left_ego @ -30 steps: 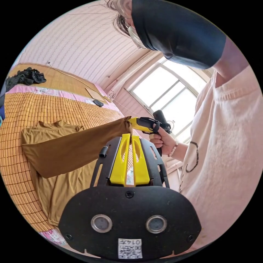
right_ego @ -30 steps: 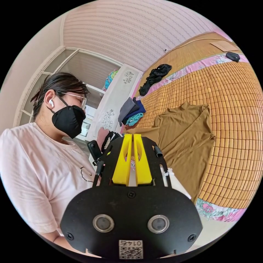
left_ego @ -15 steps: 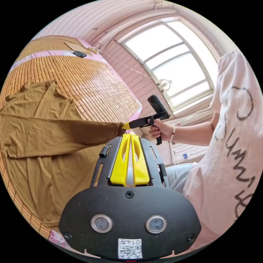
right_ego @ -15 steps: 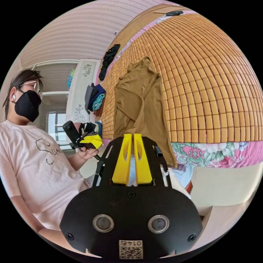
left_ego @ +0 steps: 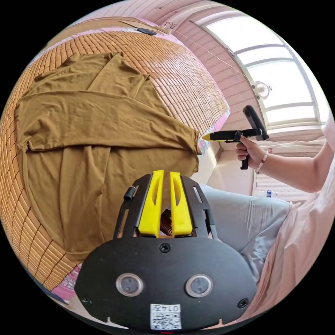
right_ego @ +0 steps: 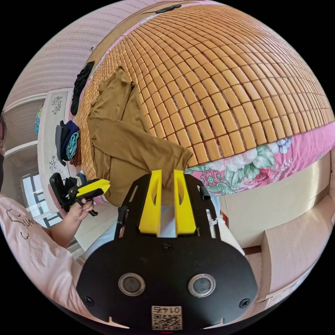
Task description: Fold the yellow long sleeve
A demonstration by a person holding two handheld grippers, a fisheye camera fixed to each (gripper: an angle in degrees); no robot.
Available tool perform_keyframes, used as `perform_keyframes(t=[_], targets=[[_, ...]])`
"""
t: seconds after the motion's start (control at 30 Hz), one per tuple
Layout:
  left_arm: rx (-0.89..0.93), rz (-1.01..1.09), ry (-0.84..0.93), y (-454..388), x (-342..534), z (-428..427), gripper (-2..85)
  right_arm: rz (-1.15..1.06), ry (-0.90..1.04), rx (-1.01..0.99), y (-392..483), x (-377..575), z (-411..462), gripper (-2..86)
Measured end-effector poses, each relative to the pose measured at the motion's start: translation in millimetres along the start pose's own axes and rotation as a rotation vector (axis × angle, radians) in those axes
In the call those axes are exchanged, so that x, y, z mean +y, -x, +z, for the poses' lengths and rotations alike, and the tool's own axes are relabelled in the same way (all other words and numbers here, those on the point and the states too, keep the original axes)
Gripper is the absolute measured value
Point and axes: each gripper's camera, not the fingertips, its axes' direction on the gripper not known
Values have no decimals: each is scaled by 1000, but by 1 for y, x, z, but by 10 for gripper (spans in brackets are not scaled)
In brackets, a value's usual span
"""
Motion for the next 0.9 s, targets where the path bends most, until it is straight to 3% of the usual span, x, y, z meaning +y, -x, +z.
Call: perform_keyframes(t=[0.13, 0.23, 0.37, 0.57, 0.77, 0.9], targets=[[-10, 69, 43, -25, -47, 39, 76, 15, -14, 89, 6, -21, 1, 78], [-9, 93, 81, -44, -81, 68, 84, 87, -48, 128, -2, -23, -3, 25], [-83, 49, 100, -47, -107, 90, 68, 140, -69, 45, -14, -20, -13, 16], [-86, 89, 100, -35, -123, 93, 1, 56, -57, 194, 1, -24, -29, 55], [-51, 114, 88, -30, -129, 72, -9, -35, -30, 250, 14, -27, -31, 12], [-32, 162, 102, -33, -123, 45, -10, 1, -40, 84, 4, -16, -50, 3]])
